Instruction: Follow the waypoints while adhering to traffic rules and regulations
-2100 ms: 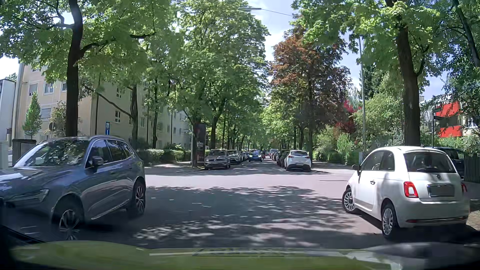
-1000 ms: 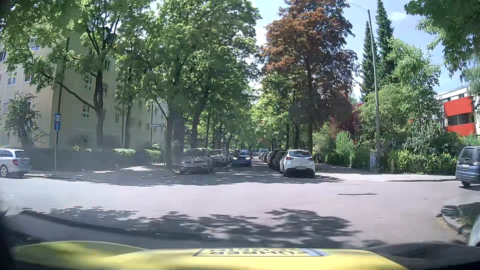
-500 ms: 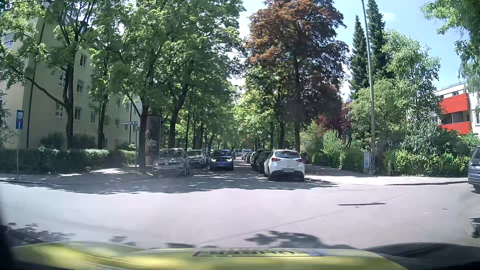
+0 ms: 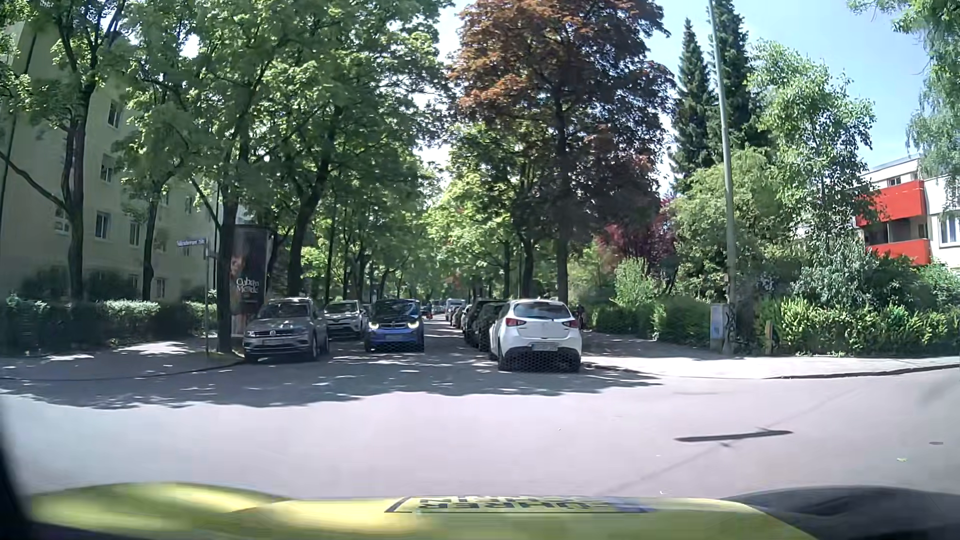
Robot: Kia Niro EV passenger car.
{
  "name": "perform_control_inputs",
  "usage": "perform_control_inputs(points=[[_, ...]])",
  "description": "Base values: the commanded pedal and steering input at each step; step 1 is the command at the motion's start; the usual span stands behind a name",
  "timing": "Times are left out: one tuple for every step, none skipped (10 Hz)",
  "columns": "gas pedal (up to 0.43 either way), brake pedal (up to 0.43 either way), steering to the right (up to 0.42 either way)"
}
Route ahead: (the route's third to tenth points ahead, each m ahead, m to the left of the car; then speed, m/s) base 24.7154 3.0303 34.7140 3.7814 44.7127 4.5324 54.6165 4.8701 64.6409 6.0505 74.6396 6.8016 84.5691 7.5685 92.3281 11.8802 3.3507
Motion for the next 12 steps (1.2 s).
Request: perform_control_inputs(points=[[0.0, 0.171, 0.144], [0.0, 0.177, 0.144], [0.0, 0.177, 0.144], [0.0, 0.177, 0.144], [0.0, 0.177, 0.143], [0.0, 0.177, 0.141], [0.0, 0.177, 0.138], [0.0, 0.171, 0.137], [0.0, 0.159, 0.135], [0.0, 0.152, 0.131], [0.0, 0.146, 0.122], [0.0, 0.104, 0.099]])
